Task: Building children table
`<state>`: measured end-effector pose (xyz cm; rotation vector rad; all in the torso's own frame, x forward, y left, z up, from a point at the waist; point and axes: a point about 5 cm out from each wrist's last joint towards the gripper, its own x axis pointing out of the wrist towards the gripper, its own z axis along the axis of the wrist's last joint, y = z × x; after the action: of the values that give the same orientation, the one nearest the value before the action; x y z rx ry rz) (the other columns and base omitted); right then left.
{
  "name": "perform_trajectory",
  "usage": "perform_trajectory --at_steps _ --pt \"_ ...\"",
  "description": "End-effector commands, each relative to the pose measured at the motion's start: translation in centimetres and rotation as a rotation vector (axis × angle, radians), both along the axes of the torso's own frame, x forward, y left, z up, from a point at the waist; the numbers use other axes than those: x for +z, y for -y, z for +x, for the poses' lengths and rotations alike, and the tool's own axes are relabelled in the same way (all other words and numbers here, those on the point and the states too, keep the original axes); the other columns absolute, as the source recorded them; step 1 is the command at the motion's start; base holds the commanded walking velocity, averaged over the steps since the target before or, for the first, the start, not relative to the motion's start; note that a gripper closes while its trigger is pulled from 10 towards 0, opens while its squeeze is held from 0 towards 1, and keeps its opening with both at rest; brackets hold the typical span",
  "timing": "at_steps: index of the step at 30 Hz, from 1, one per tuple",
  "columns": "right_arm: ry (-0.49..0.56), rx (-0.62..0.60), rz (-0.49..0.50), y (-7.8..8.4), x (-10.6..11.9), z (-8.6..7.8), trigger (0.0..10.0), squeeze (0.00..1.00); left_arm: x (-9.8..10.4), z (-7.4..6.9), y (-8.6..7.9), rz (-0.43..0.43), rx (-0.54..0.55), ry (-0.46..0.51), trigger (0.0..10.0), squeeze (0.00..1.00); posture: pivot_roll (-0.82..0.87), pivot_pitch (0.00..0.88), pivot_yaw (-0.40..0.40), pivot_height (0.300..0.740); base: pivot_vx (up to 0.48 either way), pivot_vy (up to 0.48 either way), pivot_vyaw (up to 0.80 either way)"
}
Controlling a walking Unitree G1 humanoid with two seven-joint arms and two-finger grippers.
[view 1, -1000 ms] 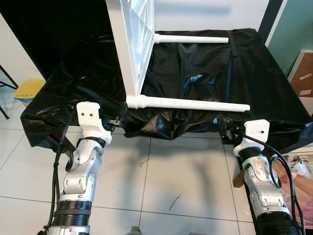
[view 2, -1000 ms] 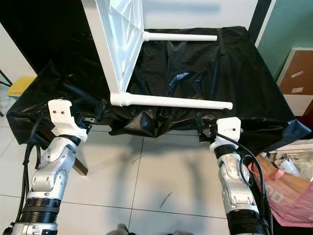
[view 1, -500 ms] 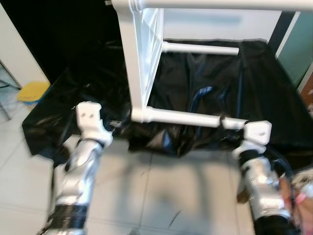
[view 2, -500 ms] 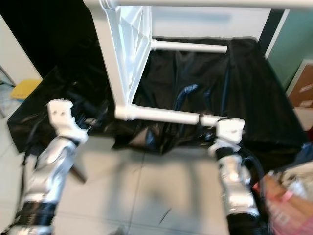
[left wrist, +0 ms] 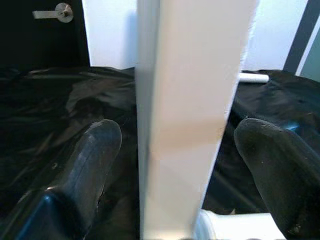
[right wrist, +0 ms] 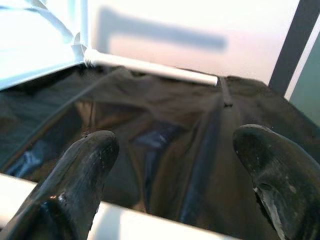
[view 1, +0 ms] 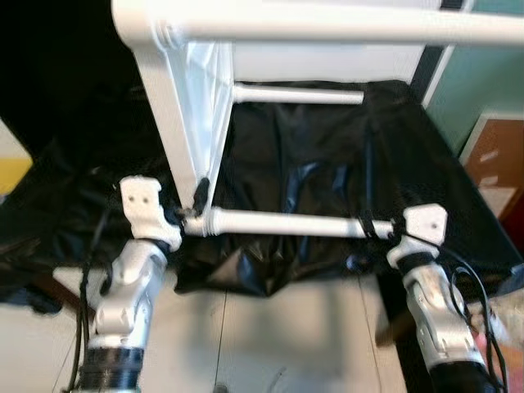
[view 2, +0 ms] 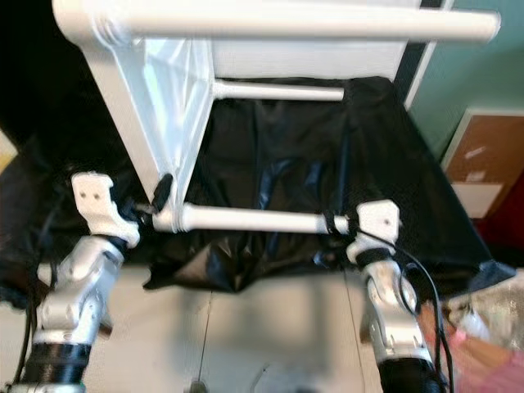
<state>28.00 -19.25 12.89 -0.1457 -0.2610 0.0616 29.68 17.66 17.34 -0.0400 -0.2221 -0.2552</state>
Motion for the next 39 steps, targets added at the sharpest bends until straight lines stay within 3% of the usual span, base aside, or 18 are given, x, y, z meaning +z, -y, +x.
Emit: perform_trajectory --at_steps 1,9,10,14,15,20,21,26,27,30,39 --pt "-0.017 -0.018 0.008 0.5 -0.3 -0.3 10.0 0.0 -0.2 -0.1 -0.1 0.028 -0.039 -0.02 10.0 0.0 -0.08 0.063 0.026 0.74 0.0 0.0 0.0" --pt "-0.023 -0.027 0.016 0.4 -0.5 -0.6 10.0 0.0 -0.3 -0.1 -0.4 0.052 -0.047 -0.041 10.0 0.0 -0.08 0.07 0.034 0.74 0.0 0.0 0.0" --pt "-0.023 -0.029 0.019 0.4 -0.5 -0.7 10.0 0.0 -0.2 0.0 -0.2 0.04 -0.057 -0.04 10.0 1.0 -0.08 0.073 0.036 0.74 0.0 0.0 0.0" --pt "-0.022 -0.035 0.022 0.4 -0.5 -0.7 10.0 0.0 -0.1 0.4 0.2 0.071 -0.064 -0.044 10.0 1.0 -0.08 0.073 0.041 0.74 0.0 0.0 0.0" --pt "-0.022 -0.038 0.023 0.4 -0.5 -0.7 10.0 0.0 -0.2 0.7 0.6 0.096 -0.081 -0.054 10.0 0.0 -0.08 0.074 0.043 0.74 0.0 0.0 0.0" --pt "-0.022 -0.044 0.026 0.4 -0.5 -0.7 10.0 0.0 -0.3 1.5 1.1 0.13 -0.098 -0.075 10.0 0.0 -0.08 0.074 0.047 0.74 0.0 0.0 0.0" --pt "-0.022 -0.046 0.028 0.3 -0.5 -0.7 10.0 0.0 -0.5 2.3 1.3 0.147 -0.098 -0.09 10.0 0.0 -0.08 0.073 0.049 0.74 0.0 0.0 0.0" --pt "-0.022 -0.046 0.028 0.3 -0.5 -0.7 10.0 0.0 -0.5 2.7 1.4 0.16 -0.099 -0.093 10.0 0.0 -0.08 0.073 0.049 0.74 0.0 0.0 0.0" --pt "-0.02 -0.049 0.033 0.1 -0.5 -0.7 10.0 0.0 -0.3 4.1 1.1 0.187 -0.051 -0.105 10.0 0.0 -0.09 0.072 0.056 0.74 0.0 0.0 0.0" --pt "-0.019 -0.052 0.037 0.0 -0.5 -0.7 10.0 0.0 0.1 5.3 0.7 0.203 -0.004 -0.103 10.0 0.0 -0.09 0.07 0.058 0.74 0.0 0.0 0.0" --pt "-0.018 -0.061 0.045 0.0 -0.5 -0.7 10.0 0.0 1.9 7.3 -0.3 0.192 0.105 -0.077 10.0 0.0 -0.1 0.07 0.059 0.74 0.0 0.0 0.0"
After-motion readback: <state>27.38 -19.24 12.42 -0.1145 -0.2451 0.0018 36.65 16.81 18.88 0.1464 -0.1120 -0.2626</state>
